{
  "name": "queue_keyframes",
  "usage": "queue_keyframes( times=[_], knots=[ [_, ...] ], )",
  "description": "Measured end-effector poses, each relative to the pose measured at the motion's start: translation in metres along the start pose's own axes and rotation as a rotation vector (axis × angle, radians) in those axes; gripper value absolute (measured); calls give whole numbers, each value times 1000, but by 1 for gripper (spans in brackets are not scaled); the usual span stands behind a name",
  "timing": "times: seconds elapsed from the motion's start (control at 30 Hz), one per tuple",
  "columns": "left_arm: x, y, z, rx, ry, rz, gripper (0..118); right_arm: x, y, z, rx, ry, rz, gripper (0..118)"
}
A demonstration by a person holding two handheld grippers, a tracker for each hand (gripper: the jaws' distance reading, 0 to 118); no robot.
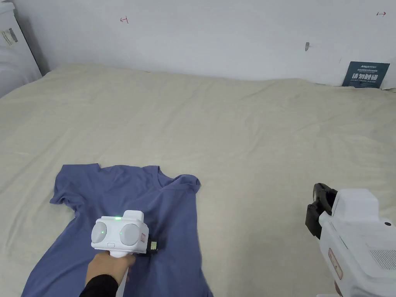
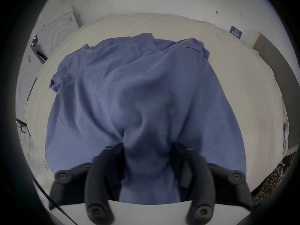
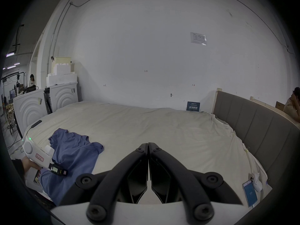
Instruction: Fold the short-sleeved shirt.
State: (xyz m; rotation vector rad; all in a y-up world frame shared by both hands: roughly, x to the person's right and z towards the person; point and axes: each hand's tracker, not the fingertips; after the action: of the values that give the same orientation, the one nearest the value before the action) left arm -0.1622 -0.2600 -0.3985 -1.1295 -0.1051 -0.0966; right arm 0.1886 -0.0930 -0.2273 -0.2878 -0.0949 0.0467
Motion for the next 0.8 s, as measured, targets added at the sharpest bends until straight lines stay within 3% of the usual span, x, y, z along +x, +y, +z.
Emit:
queue_keyframes(
  times=[0.1, 0.13, 0.43, 0.8],
  knots=[
    [-9, -3, 4, 11, -14, -22, 16, 2, 2, 3, 5, 1, -11, 0],
    [-14, -5, 7, 19, -43, -5, 7, 3, 3, 4, 8, 1, -12, 0],
    [-64, -22, 77, 253, -325, 335, 2, 17, 12, 24, 45, -8, -23, 0],
    [19, 64, 227, 546, -458, 62, 2, 50, 22, 60, 107, -65, -55, 0]
  ],
)
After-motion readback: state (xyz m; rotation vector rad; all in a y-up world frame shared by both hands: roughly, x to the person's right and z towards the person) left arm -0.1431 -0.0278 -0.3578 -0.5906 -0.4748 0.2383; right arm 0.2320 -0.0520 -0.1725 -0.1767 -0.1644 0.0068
